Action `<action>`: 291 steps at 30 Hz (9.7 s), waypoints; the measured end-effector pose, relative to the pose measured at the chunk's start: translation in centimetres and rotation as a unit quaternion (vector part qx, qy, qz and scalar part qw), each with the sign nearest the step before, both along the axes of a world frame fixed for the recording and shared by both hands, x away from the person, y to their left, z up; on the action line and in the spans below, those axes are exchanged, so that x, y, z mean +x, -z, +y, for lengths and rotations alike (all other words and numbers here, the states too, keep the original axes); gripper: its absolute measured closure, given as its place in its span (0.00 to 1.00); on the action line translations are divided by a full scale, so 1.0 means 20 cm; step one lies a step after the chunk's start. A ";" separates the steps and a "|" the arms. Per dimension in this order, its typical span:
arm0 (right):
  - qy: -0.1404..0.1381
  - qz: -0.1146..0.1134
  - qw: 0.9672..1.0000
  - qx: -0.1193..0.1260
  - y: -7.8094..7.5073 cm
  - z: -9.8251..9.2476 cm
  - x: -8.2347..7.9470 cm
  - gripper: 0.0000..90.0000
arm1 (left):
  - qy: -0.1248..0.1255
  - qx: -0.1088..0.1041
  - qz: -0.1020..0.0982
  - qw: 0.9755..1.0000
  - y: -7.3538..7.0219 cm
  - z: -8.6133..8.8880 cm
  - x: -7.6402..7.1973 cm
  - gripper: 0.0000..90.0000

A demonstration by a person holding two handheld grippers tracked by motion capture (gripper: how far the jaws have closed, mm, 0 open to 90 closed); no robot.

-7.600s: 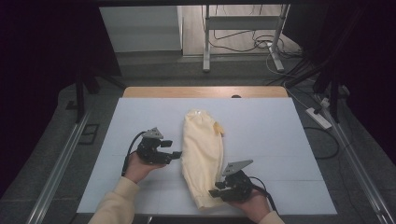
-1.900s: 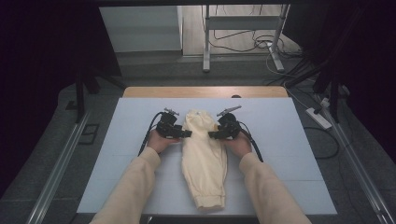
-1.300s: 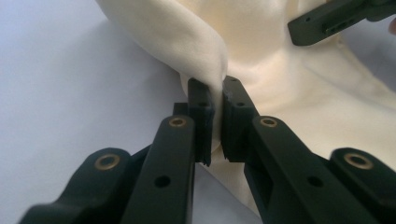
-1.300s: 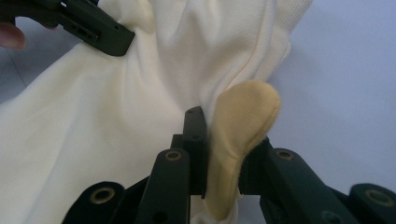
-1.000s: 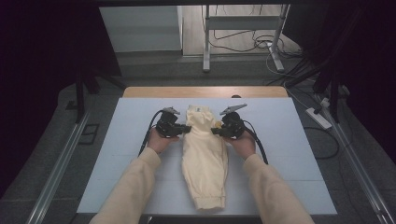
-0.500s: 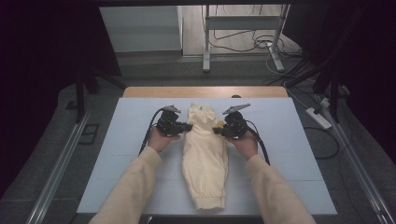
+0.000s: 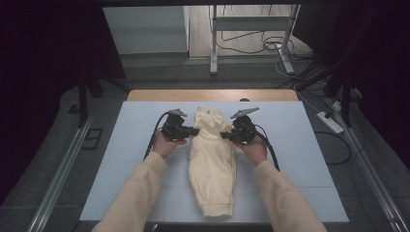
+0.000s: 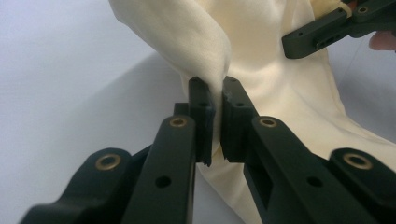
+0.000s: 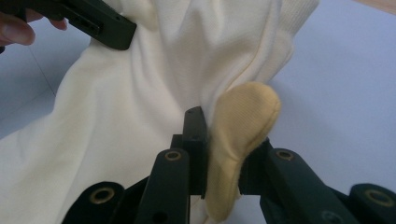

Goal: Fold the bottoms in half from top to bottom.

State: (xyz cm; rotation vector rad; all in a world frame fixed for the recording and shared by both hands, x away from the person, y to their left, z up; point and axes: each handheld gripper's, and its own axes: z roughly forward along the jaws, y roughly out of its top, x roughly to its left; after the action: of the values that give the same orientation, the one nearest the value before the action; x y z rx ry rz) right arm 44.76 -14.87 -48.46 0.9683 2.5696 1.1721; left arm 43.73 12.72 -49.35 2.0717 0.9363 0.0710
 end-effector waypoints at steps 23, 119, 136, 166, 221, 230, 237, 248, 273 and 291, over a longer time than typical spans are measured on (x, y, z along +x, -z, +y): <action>0.016 -0.062 0.998 0.015 -0.25 -0.03 0.02 0.85 | 0.006 -0.010 -0.056 0.998 -0.30 -0.01 0.06 0.93; 0.019 -0.092 0.995 0.017 -0.27 -0.08 0.11 0.84 | 0.010 -0.006 -0.085 0.996 -0.29 -0.04 0.12 0.93; 0.018 -0.079 0.996 0.025 -0.20 -0.11 0.06 0.84 | 0.017 -0.004 -0.080 0.997 -0.22 -0.06 0.05 0.93; -0.002 -0.074 0.997 0.016 -0.11 -0.11 -0.05 0.83 | 0.022 0.006 -0.075 0.997 -0.12 -0.06 -0.06 0.93; -0.022 -0.068 0.997 0.002 0.06 -0.14 -0.24 0.80 | 0.061 0.020 -0.060 0.996 0.06 -0.07 -0.25 0.89; -0.028 -0.080 0.996 -0.004 0.07 -0.15 -0.30 0.80 | 0.071 0.019 -0.058 0.996 0.08 -0.07 -0.29 0.86; -0.035 -0.082 0.996 -0.007 0.09 -0.16 -0.34 0.79 | 0.080 0.017 -0.055 0.995 0.08 -0.06 -0.31 0.82; -0.040 -0.088 0.995 -0.009 0.10 -0.16 -0.36 0.77 | 0.084 0.014 -0.052 0.995 0.10 -0.06 -0.32 0.79; -0.032 -0.092 0.995 -0.005 0.06 -0.18 -0.40 0.61 | 0.053 0.022 -0.031 0.998 0.08 -0.04 -0.34 0.49; -0.024 -0.078 0.996 0.034 -0.05 -0.30 -0.51 0.49 | 0.058 0.041 -0.019 0.997 0.03 0.10 -0.47 0.39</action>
State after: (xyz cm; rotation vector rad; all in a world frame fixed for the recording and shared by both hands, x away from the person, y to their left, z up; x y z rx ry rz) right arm 34.59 -20.81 -47.49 0.7970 2.4582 1.3007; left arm 34.24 14.72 -49.90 2.1894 0.7997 0.0899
